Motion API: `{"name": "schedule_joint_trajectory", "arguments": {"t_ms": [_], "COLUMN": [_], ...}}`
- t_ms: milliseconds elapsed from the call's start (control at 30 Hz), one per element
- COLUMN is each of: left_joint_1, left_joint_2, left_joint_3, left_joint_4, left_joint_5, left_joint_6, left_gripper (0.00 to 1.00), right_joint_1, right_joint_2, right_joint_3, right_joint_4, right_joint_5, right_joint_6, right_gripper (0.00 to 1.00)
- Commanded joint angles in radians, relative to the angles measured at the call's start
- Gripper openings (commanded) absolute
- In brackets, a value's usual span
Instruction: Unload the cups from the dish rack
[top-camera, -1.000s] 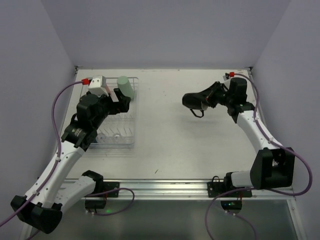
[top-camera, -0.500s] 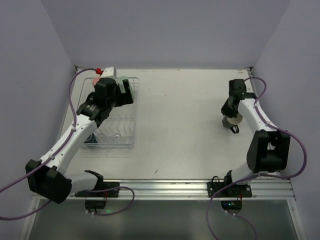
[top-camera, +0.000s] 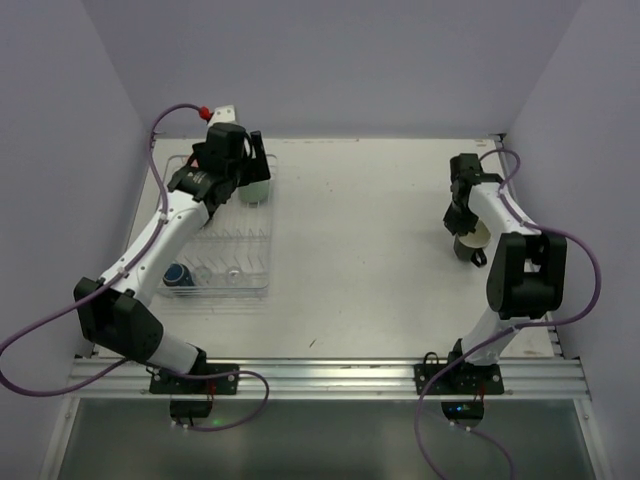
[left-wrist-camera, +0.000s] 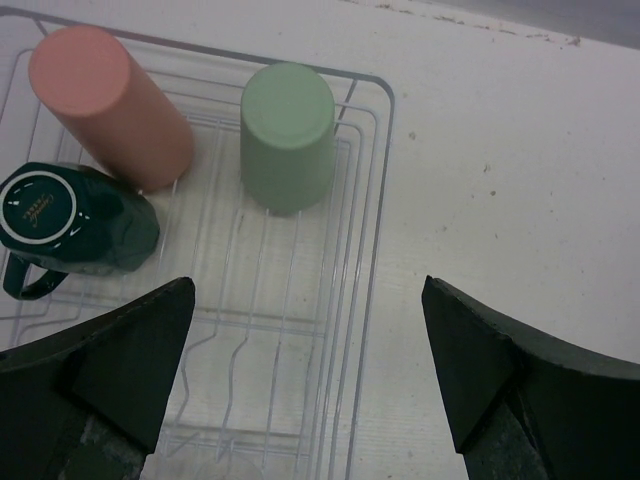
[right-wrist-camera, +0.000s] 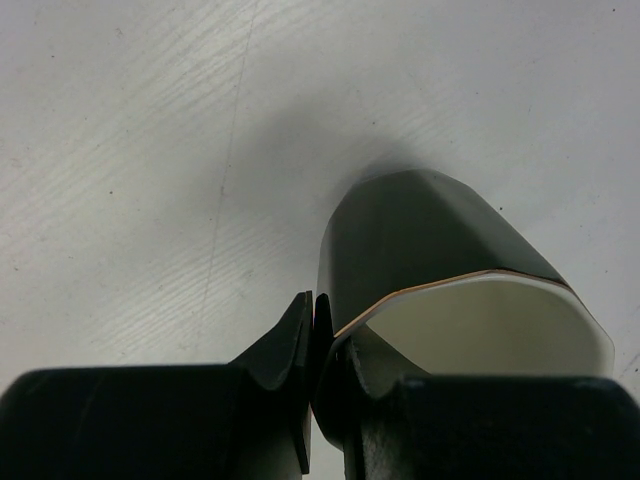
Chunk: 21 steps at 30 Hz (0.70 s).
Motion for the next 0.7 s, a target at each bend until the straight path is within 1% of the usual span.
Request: {"name": "schedule_joint_trajectory", "arguments": {"t_ms": [0,200,333,500,600,667], "left_joint_1": [-0.002,0.015,0.055,0.066,0.076,0.086], "left_joint_2": [0.019,0.107,0.167,0.254,0.302,0.349], "left_joint_3": [0.074,0.143,0.160,0.235,0.290,0.339], "left_joint_4": [-0.031,-0.055,-0.055,-0.086,-0.101,-0.114], "left_joint_5": [-0.052,-0.037,0.037,-0.009,-0.025,-0.017], "left_joint_6": [0.006,0.052,0.049,0.047,0.055,0.064], "left_gripper": [1.00,1.00,1.00,1.00,1.00,1.00], "right_joint_1": [0.004,0.006,0.004,0.006,0.004,0.004], "right_joint_2": [-0.013,-0.001,0.030,0.047,0.045,0.031], "right_joint_3": [0.040,0.040,0.047,0.049,0.047,0.044], "right_joint_4": [0.002,0.007,-0.002,-0.004,-0.002,0.008], "right_joint_5": [0.032,0.012,-0.001,-0.005,-0.013,-0.022], "right_joint_6": [-0.020,-0.027,-0.032,-0.032,-0.037,-0.041], "right_gripper": [0.00,0.00,0.01,0.06,0.11,0.18]}}
